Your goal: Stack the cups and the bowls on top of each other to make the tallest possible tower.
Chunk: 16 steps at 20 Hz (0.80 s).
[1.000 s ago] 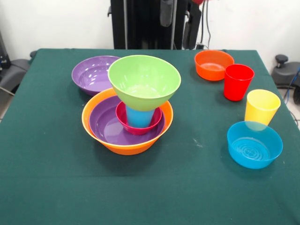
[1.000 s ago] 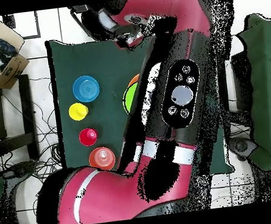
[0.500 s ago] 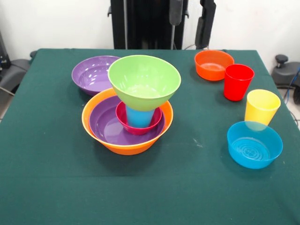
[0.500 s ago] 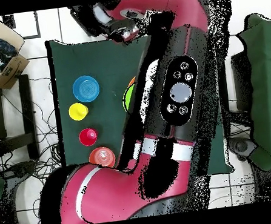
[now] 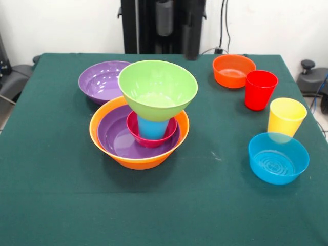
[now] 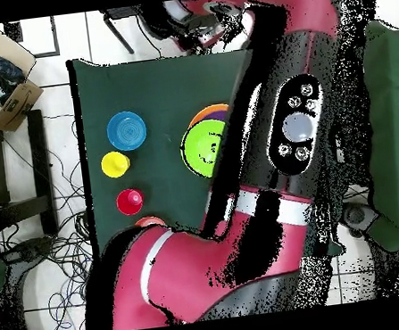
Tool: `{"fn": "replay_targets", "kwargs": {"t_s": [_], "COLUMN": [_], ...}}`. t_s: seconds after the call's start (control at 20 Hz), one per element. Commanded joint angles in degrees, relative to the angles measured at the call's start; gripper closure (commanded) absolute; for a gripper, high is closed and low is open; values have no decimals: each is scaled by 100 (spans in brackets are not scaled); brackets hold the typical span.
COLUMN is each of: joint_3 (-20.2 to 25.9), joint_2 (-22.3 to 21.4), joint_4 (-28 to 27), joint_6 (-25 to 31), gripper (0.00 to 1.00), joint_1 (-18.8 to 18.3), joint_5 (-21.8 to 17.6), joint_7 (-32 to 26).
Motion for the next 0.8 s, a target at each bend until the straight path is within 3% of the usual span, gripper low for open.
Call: {"fn": "replay_targets", "kwargs": {"t_s": [0.05,0.25,0.55,0.8], "joint_3": [251,577,906,1016], "joint_2": [-3,-472,-1474,-2134], "joint_4": [562,1432,3525,4772], "joint_6": [314,168,-1123,-1769], "gripper": [0,0,0,0], "joint_1": [-178,-156,59,92], "joint_5": [-260,-427,-879,-1127], "joint_7": [211,-520,-1818,-2202]}}
